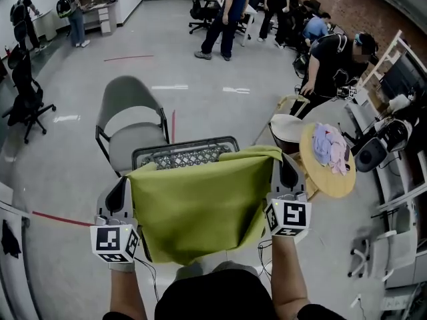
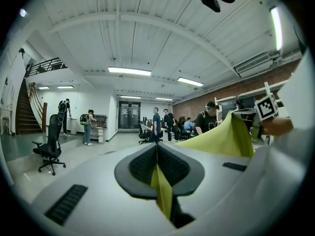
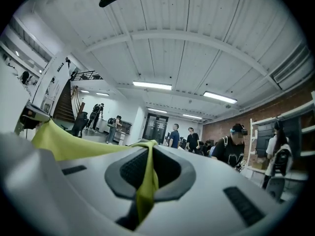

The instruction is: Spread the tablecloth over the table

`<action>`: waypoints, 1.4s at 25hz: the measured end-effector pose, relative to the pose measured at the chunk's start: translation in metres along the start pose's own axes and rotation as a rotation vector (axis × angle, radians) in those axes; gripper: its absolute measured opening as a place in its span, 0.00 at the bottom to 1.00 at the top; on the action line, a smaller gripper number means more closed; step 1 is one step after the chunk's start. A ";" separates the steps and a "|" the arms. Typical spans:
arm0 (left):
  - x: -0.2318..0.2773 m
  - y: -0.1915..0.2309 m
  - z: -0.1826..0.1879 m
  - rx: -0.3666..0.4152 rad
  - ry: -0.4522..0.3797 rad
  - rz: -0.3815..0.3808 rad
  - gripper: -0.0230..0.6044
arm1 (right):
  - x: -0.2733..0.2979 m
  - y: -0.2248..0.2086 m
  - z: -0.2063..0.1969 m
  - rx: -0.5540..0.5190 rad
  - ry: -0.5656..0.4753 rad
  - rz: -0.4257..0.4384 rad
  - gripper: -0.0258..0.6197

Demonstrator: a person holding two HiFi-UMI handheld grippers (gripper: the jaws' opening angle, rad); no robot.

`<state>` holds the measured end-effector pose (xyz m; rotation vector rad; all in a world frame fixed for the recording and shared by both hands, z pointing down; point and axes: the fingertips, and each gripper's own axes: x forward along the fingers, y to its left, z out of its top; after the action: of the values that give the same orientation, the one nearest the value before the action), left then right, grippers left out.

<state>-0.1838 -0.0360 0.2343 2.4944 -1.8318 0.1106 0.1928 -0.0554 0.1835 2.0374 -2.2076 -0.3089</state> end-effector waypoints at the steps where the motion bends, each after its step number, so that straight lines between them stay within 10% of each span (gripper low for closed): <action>1: 0.005 0.004 0.000 -0.001 0.001 -0.003 0.06 | 0.005 0.002 0.001 -0.001 0.001 -0.003 0.06; 35: 0.204 0.090 0.012 0.115 0.106 0.158 0.06 | 0.254 0.023 -0.037 -0.132 0.114 0.147 0.06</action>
<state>-0.2083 -0.2577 0.2386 2.3590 -2.0298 0.3565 0.1575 -0.3085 0.2119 1.7698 -2.1914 -0.3059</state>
